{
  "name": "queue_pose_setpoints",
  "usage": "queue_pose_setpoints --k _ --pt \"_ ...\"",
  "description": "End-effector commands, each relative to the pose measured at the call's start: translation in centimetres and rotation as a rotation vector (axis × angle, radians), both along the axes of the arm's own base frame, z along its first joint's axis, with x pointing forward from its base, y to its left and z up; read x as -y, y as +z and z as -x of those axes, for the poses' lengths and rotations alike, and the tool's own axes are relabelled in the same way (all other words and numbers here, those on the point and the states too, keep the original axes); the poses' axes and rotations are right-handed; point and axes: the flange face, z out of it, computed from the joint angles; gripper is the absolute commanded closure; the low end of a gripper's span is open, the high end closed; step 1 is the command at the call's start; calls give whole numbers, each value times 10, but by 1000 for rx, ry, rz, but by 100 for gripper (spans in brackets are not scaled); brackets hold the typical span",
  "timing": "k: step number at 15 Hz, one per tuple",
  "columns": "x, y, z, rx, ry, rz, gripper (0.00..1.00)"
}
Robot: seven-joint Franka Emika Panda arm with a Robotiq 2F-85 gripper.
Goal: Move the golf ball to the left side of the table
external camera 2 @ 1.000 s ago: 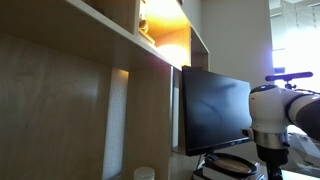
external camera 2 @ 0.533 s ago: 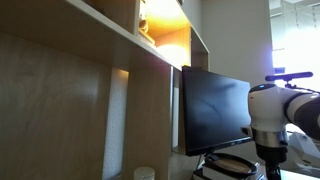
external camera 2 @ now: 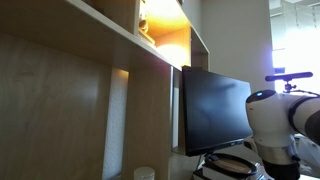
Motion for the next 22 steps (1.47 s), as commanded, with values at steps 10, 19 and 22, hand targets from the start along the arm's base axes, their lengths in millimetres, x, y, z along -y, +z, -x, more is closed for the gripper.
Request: queue_pose_setpoints --k 10,19,22 --pt "-103 -57 53 -243 560 69 0" --pt "-26 12 8 30 245 55 0" --pt "-10 19 0 54 192 65 0"
